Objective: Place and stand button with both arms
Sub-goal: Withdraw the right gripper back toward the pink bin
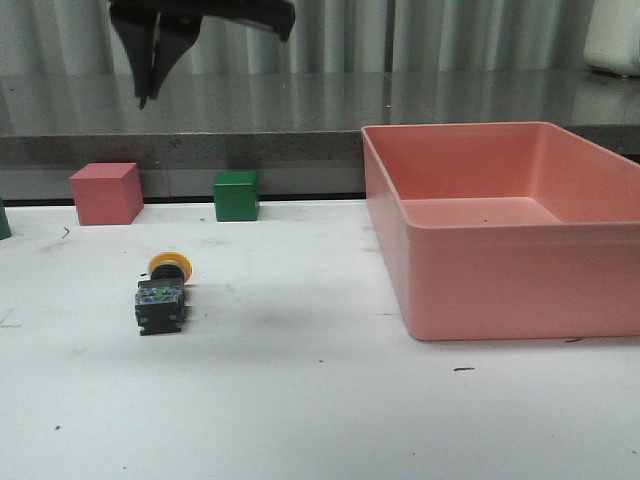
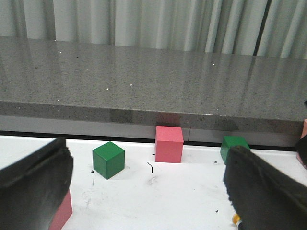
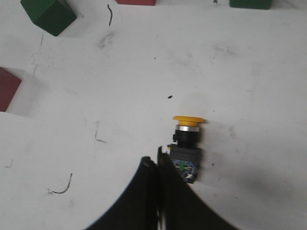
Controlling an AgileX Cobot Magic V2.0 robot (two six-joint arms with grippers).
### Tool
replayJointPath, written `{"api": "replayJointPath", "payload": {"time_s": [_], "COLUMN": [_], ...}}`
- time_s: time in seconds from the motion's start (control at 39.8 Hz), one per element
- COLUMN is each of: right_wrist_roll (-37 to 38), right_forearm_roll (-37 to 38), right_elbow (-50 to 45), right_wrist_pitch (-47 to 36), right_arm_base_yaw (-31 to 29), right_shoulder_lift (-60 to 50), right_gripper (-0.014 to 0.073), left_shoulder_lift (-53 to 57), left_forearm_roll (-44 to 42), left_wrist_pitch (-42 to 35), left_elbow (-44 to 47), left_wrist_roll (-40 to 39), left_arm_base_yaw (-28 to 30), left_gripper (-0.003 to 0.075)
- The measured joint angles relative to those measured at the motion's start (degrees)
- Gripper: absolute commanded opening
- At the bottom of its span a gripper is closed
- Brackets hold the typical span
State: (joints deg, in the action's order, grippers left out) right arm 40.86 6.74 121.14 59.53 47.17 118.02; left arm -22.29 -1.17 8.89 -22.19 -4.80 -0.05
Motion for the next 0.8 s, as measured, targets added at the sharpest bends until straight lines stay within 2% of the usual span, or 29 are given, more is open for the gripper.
{"api": "replayJointPath", "payload": {"time_s": [0.2,0.33,0.5,0.65,0.8], "right_wrist_roll": [-12.95,-19.53,-26.45,-30.11,-31.41], "right_forearm_roll": [-0.52,-0.89,-3.12,-3.81,-3.81], "right_elbow": [0.00,0.00,-1.69,-12.98,-28.12], "right_wrist_pitch": [7.78,12.01,12.44,12.44,12.32], "right_arm_base_yaw": [-6.25,-13.68,-25.56,-32.89,-35.02], "right_shoulder_lift": [-7.83,-11.84,-18.13,-26.88,-36.76], "right_gripper": [-0.0062,-0.0063,-0.0063,-0.0063,-0.0063], "left_shoulder_lift": [0.00,0.00,0.00,0.00,0.00], "left_forearm_roll": [0.00,0.00,0.00,0.00,0.00], "left_wrist_pitch": [0.00,0.00,0.00,0.00,0.00], "left_elbow": [0.00,0.00,0.00,0.00,0.00], "left_wrist_roll": [0.00,0.00,0.00,0.00,0.00], "left_arm_base_yaw": [0.00,0.00,0.00,0.00,0.00], "left_gripper": [0.0619,0.0619,0.0619,0.0619,0.0619]}}
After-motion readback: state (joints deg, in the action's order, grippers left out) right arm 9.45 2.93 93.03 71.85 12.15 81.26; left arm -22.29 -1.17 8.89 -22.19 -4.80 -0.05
